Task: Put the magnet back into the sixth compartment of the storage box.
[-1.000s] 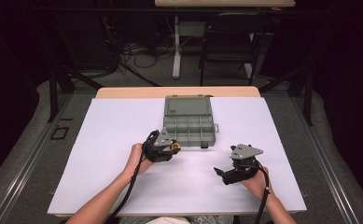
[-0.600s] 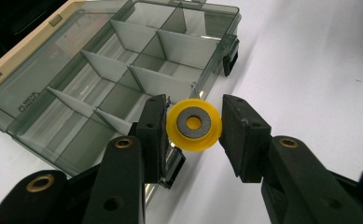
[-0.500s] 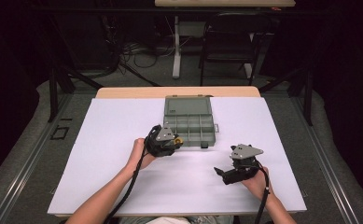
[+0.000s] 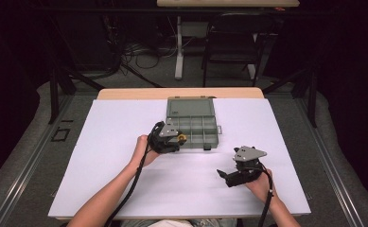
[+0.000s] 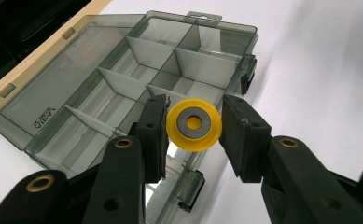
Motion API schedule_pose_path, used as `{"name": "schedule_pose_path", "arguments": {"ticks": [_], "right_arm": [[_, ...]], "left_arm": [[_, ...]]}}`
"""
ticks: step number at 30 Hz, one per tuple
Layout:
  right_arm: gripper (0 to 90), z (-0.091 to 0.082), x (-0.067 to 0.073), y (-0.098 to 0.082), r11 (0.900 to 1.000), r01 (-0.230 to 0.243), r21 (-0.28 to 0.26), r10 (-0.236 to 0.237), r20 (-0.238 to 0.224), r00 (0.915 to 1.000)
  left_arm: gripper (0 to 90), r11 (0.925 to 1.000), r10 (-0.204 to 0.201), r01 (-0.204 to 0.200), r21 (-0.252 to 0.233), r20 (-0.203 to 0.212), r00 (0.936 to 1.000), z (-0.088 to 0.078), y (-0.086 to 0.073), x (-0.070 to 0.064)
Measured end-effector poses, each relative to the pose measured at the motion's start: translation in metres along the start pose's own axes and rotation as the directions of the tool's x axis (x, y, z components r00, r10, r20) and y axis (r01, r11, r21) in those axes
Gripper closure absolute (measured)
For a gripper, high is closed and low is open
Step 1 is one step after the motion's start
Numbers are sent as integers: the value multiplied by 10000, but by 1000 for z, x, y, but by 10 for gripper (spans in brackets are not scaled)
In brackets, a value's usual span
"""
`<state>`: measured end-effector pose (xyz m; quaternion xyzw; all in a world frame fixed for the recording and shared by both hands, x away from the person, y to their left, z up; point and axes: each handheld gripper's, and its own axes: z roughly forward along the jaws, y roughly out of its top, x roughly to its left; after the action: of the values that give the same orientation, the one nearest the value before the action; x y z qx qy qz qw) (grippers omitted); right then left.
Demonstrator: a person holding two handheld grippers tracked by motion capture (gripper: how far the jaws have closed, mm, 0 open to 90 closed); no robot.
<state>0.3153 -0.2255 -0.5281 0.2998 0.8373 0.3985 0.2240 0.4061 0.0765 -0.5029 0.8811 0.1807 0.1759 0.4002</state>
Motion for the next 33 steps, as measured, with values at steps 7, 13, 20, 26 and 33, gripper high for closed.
{"name": "schedule_pose_path", "arguments": {"ticks": [7,13,20,26,33], "right_arm": [[0,0,0,0,10000,-19,-37,19,27,10000],[0,0,0,0,10000,-9,-15,9,20,10000],[0,0,0,0,10000,-2,2,2,44,10000],[0,1,0,0,10000,-12,13,12,48,10000],[0,1,0,0,10000,-8,5,8,57,10000]], "left_arm": [[621,10000,-61,61,-62,-7,10000,4,2,5],[621,9999,-135,134,-52,-22,9999,9,3,9],[621,9998,-199,199,-34,11,9998,14,4,12],[621,9996,-286,286,-2,22,9996,19,5,14],[620,9988,-449,448,182,16,9990,26,2,16]]}}
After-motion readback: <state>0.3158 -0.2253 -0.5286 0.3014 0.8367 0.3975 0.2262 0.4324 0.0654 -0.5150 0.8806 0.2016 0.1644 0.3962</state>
